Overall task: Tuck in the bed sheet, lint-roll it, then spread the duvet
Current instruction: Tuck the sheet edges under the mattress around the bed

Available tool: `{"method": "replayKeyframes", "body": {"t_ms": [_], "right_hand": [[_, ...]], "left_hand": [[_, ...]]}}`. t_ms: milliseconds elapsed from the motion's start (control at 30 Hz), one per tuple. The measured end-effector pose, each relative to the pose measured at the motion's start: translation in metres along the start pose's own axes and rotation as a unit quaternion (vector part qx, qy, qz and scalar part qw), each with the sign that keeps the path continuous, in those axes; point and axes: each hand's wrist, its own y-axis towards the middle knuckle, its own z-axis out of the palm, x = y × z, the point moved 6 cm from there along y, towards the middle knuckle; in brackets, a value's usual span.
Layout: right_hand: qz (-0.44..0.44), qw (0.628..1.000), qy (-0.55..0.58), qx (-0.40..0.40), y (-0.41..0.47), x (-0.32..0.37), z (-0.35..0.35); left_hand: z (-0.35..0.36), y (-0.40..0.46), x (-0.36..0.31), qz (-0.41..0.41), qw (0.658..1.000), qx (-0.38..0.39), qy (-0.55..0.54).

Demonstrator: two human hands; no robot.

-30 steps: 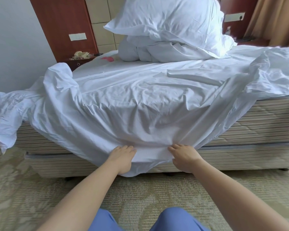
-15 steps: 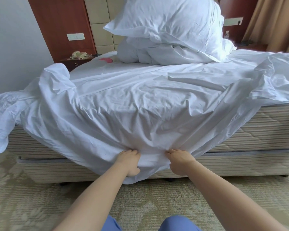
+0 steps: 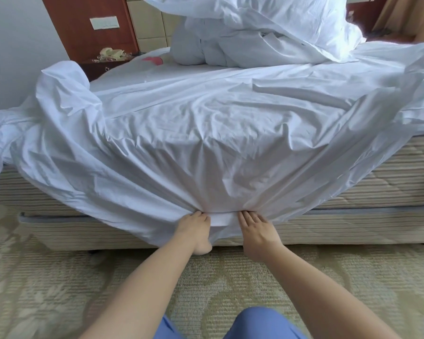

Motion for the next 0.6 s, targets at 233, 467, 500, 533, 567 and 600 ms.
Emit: {"method": "replayKeyframes", "body": {"t_ms": [233, 467, 500, 533, 567, 600], "right_hand": [[0.008, 1.0, 0.0, 0.017, 0.014, 0.004, 0.012], [0.017, 0.997, 0.074, 0.015, 0.038, -0.003, 0.002], [0.021, 0.997, 0.078, 0.013, 0.04, -0.003, 0.001], [0.026, 0.996, 0.08, 0.011, 0.042, -0.003, -0.001], [0.029, 0.996, 0.082, 0.009, 0.043, -0.004, -0.002], [0.028, 0.996, 0.08, 0.009, 0.042, -0.003, -0.004]], "left_hand": [[0.014, 0.009, 0.002, -0.026, 0.999, 0.008, -0.021], [0.01, 0.024, 0.007, -0.032, 0.997, 0.011, -0.073], [0.009, 0.026, 0.009, -0.036, 0.995, 0.02, -0.086], [0.008, 0.028, 0.01, -0.04, 0.994, 0.031, -0.099], [0.007, 0.028, 0.01, -0.043, 0.992, 0.042, -0.108], [0.007, 0.026, 0.009, -0.042, 0.992, 0.048, -0.11]]}}
